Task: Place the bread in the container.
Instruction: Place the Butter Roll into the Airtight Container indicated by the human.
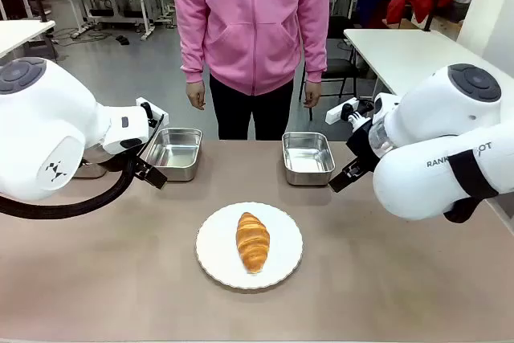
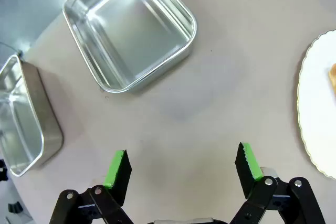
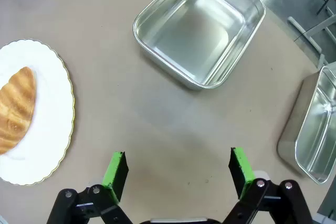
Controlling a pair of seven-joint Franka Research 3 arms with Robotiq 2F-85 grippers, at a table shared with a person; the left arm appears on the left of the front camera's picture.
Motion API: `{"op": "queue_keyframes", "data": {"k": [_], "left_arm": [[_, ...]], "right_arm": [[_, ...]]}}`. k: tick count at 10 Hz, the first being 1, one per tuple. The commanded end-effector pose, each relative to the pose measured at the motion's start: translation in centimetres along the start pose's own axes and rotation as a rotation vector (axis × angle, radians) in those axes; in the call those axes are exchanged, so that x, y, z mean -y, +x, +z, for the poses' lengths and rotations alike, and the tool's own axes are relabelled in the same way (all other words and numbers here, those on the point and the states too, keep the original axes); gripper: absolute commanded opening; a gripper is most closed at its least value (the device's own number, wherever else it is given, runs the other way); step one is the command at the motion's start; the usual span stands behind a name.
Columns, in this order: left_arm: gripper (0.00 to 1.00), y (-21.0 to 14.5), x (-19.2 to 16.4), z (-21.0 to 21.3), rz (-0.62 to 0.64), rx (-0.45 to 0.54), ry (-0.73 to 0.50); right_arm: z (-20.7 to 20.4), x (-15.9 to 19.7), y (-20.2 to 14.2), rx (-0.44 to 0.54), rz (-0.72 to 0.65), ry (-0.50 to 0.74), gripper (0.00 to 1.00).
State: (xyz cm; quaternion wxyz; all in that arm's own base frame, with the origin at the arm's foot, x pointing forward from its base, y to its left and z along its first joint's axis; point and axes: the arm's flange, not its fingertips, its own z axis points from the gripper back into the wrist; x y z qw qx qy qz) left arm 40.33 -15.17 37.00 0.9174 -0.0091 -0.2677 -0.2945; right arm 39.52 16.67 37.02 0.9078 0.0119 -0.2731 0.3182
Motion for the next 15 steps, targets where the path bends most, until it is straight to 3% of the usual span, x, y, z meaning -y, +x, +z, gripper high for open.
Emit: {"op": "queue_keyframes", "data": {"k": [1, 10, 13, 15], "left_arm": [[1.0, 0.0, 0.0, 0.0, 0.0, 0.0, 0.0], [1.0, 0.0, 0.1, 0.0, -0.003, 0.0, 0.0], [1.0, 4.7, -6.4, 5.1, -0.033, 0.037, -0.125], [1.0, 6.3, -12.7, 8.5, -0.082, 0.045, -0.237]], "right_arm": [[0.1, 0.0, 0.0, 0.001, 0.0, 0.0, 1.0], [0.0, 0.0, 0.0, 0.0, 0.001, 0.0, 1.0], [5.6, 9.1, 6.2, 0.044, -0.043, 0.062, 1.0], [9.7, 15.6, 6.1, 0.092, -0.065, 0.107, 1.0]]}}
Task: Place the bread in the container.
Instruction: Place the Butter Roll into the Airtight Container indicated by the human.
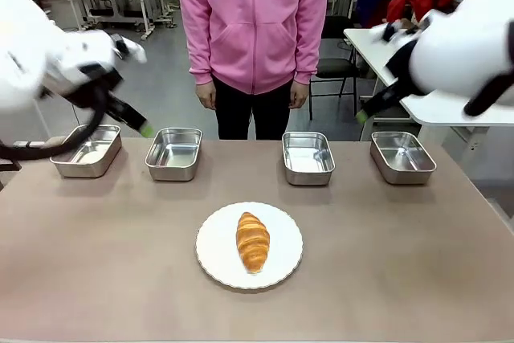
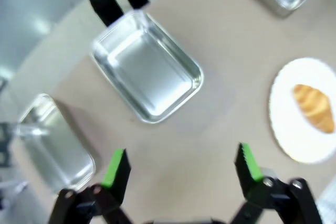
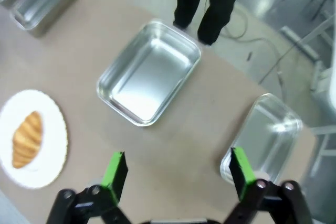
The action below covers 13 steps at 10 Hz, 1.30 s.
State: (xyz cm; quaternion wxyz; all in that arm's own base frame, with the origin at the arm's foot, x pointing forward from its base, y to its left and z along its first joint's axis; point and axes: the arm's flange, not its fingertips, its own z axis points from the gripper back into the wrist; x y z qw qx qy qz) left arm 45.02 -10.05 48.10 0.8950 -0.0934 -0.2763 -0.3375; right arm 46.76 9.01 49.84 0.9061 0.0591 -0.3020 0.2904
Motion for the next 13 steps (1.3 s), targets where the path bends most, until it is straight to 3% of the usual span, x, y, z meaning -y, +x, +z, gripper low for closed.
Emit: {"op": "queue_keyframes", "data": {"k": [1, 3, 6, 7, 8, 12, 13], "left_arm": [[1.0, 0.1, -6.9, 2.9, -0.058, -0.011, -0.127], [1.0, -1.9, -12.6, 6.7, -0.134, 0.095, -0.273], [1.0, -5.9, -17.6, 8.5, -0.242, 0.189, -0.296], [1.0, -6.6, -18.1, 8.7, -0.166, 0.271, -0.246], [1.0, -6.3, -16.1, 9.6, -0.217, 0.166, -0.272], [1.0, -6.5, -16.8, 9.0, -0.22, 0.174, -0.261], [1.0, -6.8, -17.9, 10.7, -0.246, 0.187, -0.226]], "right_arm": [[3.3, 6.3, -1.2, 0.055, 0.014, 0.087, 1.0], [6.4, 11.7, -4.2, 0.153, 0.029, 0.143, 1.0], [6.7, 15.6, -7.5, 0.22, 0.055, 0.179, 1.0], [5.8, 15.7, -7.6, 0.237, 0.036, 0.172, 1.0], [8.1, 14.5, -7.7, 0.196, 0.047, 0.156, 1.0], [7.5, 14.6, -8.0, 0.186, 0.048, 0.15, 1.0], [8.7, 16.7, -7.8, 0.171, 0.069, 0.162, 1.0]]}}
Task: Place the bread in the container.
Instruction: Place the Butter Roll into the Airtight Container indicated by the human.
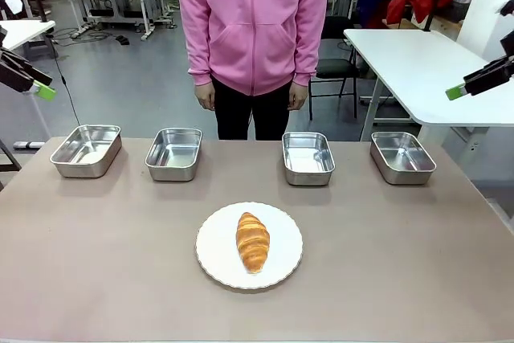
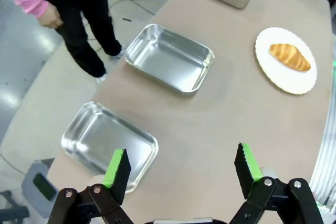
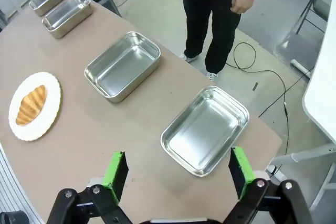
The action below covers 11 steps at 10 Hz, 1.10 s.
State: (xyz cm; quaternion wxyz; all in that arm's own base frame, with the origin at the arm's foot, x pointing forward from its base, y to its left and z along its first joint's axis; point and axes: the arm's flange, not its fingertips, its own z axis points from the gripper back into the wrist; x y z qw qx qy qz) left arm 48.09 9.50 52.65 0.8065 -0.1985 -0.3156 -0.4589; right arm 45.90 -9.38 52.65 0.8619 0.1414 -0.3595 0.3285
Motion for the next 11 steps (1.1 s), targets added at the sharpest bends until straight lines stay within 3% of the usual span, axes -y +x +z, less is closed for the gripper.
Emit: {"op": "queue_keyframes", "data": {"k": [1, 4, 11], "left_arm": [[1.0, -0.4, -0.9, 3.5, -0.03, 0.029, 0.043], [1.0, -1.3, -1.1, 6.9, -0.034, 0.158, -0.018], [1.0, -2.0, 0.3, 8.7, -0.014, 0.287, -0.053]], "right_arm": [[2.5, 3.3, 0.4, 0.028, 0.001, 0.04, 1.0], [4.9, 4.9, 0.6, 0.093, 0.002, 0.05, 1.0], [7.4, 5.5, 0.1, 0.195, 0.023, 0.113, 1.0]]}}
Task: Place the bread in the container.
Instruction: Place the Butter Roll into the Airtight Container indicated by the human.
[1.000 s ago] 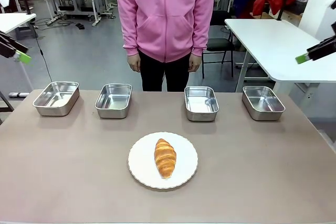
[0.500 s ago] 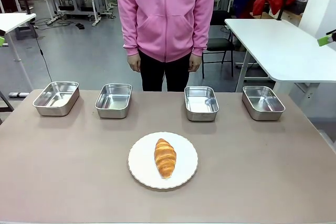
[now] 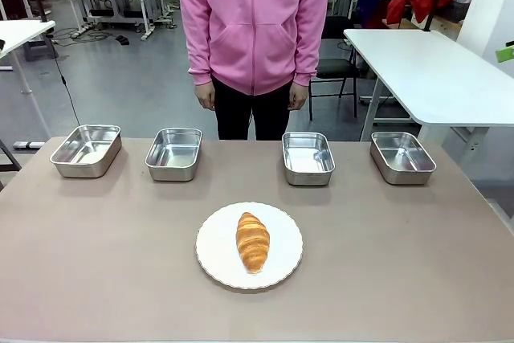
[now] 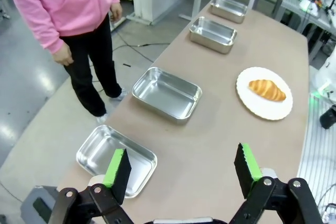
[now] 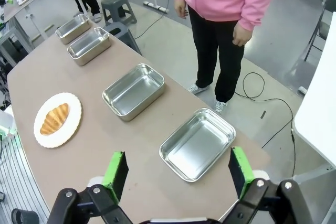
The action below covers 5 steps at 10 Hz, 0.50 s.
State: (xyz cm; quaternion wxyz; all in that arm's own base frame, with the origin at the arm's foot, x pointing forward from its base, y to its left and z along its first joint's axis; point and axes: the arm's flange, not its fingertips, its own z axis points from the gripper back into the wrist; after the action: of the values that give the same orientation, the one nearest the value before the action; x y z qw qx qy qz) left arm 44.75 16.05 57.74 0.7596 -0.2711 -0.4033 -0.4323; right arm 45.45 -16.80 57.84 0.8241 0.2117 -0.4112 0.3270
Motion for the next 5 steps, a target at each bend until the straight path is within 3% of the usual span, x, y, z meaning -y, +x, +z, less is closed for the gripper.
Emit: {"op": "queue_keyframes", "data": {"k": [1, 5], "left_arm": [[1.0, -0.38, 0.59, 0.02, -0.017, 0.042, -0.013], [1.0, -0.46, 0.77, -0.1, 0.008, 0.022, 0.008]], "right_arm": [[-0.03, 0.17, 0.1, 0.035, 0.039, 0.025, 1.0], [-0.42, 0.46, -0.17, 0.02, 0.027, 0.034, 1.0]]}}
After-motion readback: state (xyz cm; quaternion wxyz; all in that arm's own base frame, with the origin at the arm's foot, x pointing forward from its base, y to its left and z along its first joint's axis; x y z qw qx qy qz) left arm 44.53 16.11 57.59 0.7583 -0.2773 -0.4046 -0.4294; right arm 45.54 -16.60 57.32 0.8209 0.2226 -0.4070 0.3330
